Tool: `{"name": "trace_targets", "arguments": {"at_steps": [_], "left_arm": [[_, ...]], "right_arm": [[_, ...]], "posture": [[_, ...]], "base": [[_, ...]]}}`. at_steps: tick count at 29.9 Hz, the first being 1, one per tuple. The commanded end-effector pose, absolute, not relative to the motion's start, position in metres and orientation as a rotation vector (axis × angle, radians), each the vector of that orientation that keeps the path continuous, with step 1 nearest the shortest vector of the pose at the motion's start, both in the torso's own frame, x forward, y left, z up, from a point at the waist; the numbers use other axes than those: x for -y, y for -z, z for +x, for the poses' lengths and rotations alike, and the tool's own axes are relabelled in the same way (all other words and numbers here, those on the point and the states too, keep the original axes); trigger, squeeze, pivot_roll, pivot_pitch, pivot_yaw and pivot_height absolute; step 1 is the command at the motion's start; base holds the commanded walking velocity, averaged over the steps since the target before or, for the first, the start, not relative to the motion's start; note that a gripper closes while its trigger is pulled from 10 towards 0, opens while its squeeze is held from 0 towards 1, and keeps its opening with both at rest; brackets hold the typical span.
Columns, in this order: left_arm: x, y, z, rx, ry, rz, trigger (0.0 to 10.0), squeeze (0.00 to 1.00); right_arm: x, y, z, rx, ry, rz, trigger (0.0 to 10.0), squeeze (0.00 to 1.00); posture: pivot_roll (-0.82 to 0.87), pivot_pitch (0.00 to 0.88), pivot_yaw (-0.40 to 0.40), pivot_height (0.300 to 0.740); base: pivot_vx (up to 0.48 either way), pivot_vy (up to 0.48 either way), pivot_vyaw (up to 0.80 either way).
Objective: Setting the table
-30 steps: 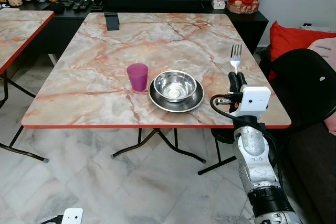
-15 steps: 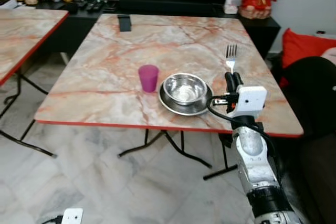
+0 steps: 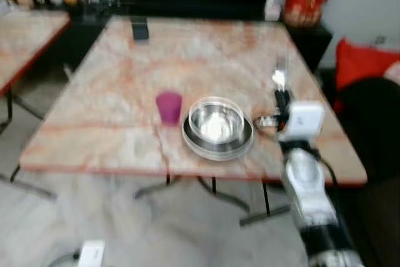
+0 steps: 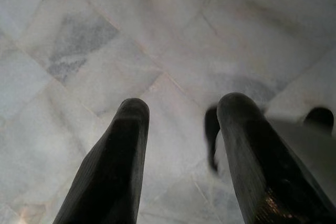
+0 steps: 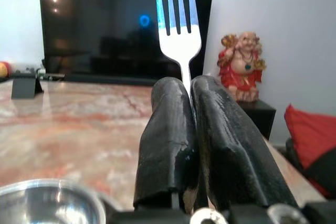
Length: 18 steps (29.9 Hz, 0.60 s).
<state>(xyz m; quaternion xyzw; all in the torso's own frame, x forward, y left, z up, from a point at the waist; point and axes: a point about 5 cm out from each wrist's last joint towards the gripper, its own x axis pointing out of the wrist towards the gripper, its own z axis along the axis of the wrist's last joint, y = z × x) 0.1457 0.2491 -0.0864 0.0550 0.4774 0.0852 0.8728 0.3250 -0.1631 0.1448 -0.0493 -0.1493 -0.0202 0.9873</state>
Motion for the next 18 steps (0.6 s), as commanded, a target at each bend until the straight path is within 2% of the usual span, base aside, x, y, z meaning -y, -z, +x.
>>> {"name": "trace_targets", "arguments": {"at_steps": [1, 9, 12, 18], "left_arm": [[-0.258, 0.087, 0.138, -1.021, -0.198, 0.13, 10.0, 0.0], [-0.257, 0.087, 0.138, -1.021, -0.186, 0.128, 10.0, 0.0], [-0.258, 0.087, 0.139, -1.022, -0.184, 0.132, 10.0, 0.0], [-0.258, 0.086, 0.14, -1.02, -0.184, 0.131, 10.0, 0.0]], "right_arm": [[0.153, -0.152, 0.328, 0.32, 0.015, -0.078, 10.0, 0.0], [0.162, -0.147, 0.334, 0.234, 0.089, -0.062, 10.0, 0.0], [0.164, -0.144, 0.336, 0.186, 0.093, 0.028, 10.0, 0.0], [0.174, -0.126, 0.344, -0.016, 0.128, 0.068, 10.0, 0.0]], "posture": [[-0.02, 0.0, -0.057, 0.74], [-0.03, 0.0, -0.048, 0.74], [-0.04, 0.0, -0.043, 0.74], [-0.04, 0.0, -0.038, 0.74]], "base": [[0.292, 0.0, 0.0], [0.037, 0.0, 0.0], [0.0, 0.0, 0.0], [0.0, 0.0, 0.0]]}}
